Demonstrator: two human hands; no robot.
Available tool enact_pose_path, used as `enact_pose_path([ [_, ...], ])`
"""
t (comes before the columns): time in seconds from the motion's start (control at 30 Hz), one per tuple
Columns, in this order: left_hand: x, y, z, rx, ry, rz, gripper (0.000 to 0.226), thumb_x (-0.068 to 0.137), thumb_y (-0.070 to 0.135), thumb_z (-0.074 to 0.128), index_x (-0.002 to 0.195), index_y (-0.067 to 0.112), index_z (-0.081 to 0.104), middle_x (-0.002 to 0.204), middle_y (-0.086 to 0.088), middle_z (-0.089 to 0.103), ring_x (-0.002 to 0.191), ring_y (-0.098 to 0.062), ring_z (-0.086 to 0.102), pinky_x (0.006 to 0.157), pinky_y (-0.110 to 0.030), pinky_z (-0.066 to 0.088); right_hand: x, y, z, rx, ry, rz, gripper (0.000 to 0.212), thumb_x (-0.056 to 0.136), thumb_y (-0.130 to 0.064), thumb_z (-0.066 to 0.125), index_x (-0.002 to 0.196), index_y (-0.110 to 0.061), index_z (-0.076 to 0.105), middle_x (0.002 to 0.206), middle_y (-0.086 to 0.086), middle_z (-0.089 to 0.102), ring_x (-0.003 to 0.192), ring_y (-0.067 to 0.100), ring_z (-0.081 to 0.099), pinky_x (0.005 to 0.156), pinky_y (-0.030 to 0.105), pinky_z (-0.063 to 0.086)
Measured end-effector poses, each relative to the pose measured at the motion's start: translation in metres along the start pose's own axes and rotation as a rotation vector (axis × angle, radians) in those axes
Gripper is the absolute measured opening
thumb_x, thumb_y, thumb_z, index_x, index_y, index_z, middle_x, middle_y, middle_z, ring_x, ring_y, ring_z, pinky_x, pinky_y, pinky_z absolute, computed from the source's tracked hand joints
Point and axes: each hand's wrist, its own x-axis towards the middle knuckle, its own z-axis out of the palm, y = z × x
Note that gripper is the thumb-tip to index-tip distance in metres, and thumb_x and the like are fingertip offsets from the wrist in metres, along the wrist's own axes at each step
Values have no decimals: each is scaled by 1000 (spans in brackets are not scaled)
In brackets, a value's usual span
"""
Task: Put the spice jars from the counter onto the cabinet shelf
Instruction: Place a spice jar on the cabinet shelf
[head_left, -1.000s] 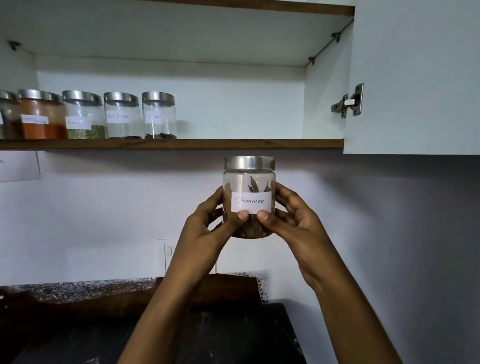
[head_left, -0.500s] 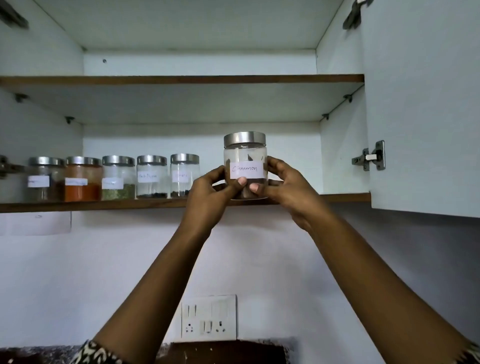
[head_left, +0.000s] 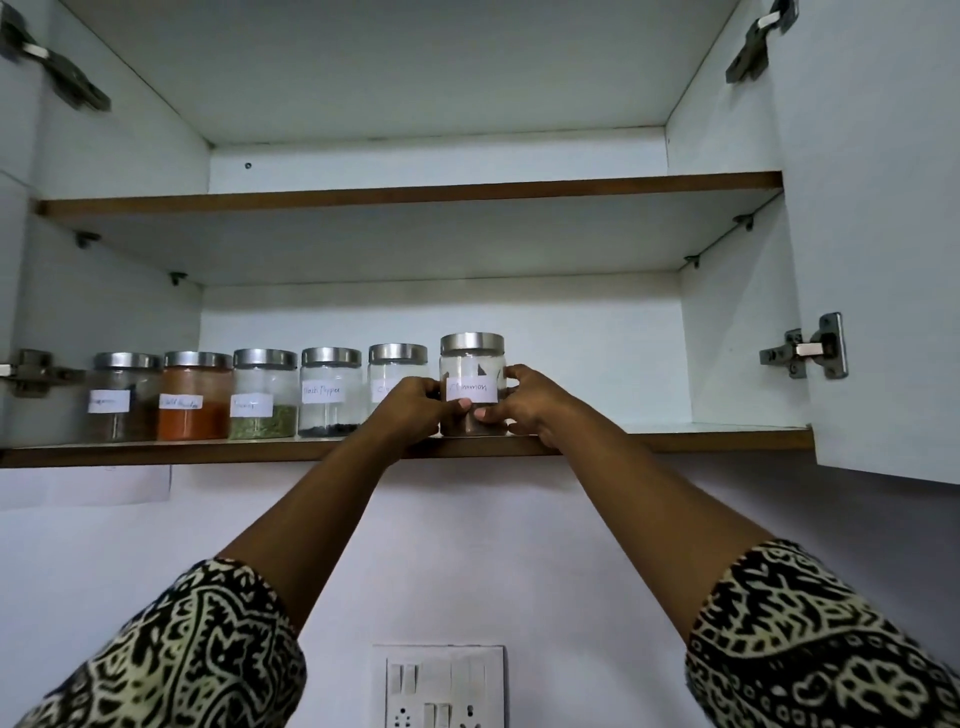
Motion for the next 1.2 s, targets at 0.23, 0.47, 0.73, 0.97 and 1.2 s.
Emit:
enact_pose_path([
  [0.23,25,-7,2,49,45,-84,33,83,26,72,105,3,68,93,-15,68,77,-23,59,79,-36,52,23,-2,3,-116,-22,99,57,76,0,73,127,-2,48,129,14,57,120,30,54,99,40,45],
  [0.47,39,-18,8,211,174,-67,35,81,33,72,93,0,70,82,-13,66,77,-25,59,69,-29,43,39,6,7,-120,-21,96,53,76,-3,74,123,-3,51,127,13,59,117,27,55,88,35,46],
  [0.73,47,-23,11,290,232,-78,35,81,34,71,91,1,71,88,-14,70,87,-28,65,73,-32,47,54,11,12,-184,-17,86,53,76,-8,76,122,-2,52,126,14,59,117,29,56,101,42,45],
  [0.97,40,-21,12,375,260,-73,39,80,39,71,92,2,70,88,-12,69,88,-27,66,67,-28,45,52,12,13,-219,-14,101,55,75,-12,77,123,-1,52,127,15,59,117,30,56,103,44,44],
  [1.2,4,-11,15,371,299,-13,25,81,24,71,93,3,67,97,-14,70,86,-27,63,67,-28,42,11,3,9,-357,156,62,73,73,-18,78,133,1,41,134,17,53,120,31,52,103,39,43],
])
